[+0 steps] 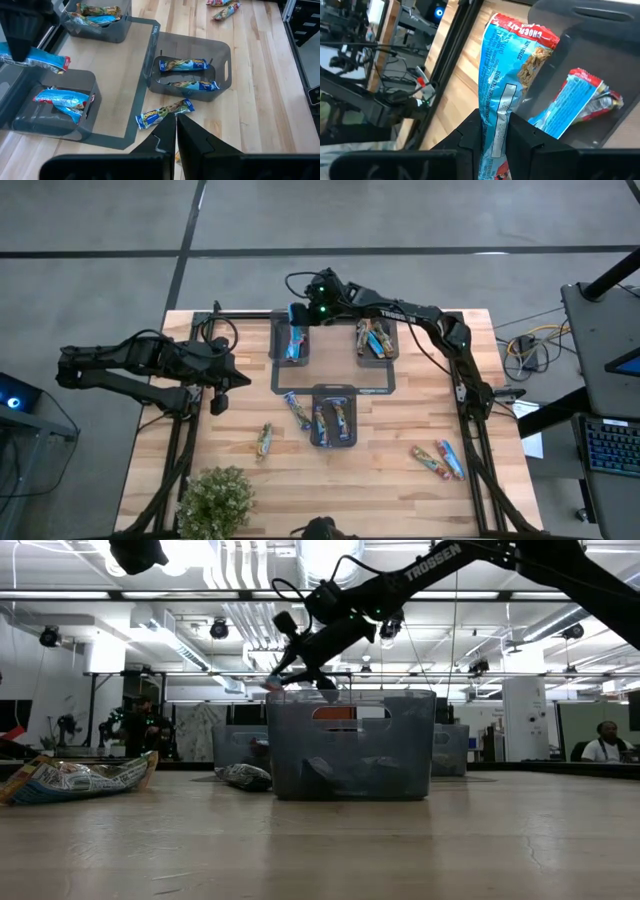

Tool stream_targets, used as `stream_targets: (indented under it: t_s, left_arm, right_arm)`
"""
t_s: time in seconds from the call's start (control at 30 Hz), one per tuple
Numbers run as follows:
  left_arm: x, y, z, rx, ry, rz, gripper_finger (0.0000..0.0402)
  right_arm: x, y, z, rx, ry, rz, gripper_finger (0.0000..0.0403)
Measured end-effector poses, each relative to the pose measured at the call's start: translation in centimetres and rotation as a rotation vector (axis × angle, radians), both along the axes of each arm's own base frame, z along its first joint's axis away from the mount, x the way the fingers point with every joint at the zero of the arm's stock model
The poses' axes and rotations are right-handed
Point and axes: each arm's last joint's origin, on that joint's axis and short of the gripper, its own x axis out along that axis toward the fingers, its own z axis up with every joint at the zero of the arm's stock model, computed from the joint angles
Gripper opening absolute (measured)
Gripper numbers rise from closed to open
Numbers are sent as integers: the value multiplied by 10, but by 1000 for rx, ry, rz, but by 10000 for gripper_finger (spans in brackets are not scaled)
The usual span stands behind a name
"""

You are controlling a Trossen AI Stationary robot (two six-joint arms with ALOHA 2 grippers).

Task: Pick and place Granola Bars by type
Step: Put the red granola bar into the left black bin

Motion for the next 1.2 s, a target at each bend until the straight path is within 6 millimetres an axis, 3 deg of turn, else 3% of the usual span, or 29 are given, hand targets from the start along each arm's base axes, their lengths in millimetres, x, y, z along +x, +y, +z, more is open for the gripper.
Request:
stream_targets:
  t_s: [0.27, 0.57, 0.7, 1.2]
  left_arm:
    - [0, 0, 0, 0, 0, 0, 0]
    - [0, 0, 0, -6, -1, 5, 0]
    - [0, 0, 0, -8, 0, 7, 0]
    - [0, 0, 0, -26, -2, 21, 0]
  right_arm:
    - [0, 0, -1, 16, 5, -11, 67]
    - [0, 1, -1, 33, 6, -20, 168]
    - [0, 1, -1, 44, 5, -24, 193]
    - [1, 3, -1, 39, 3, -3, 190]
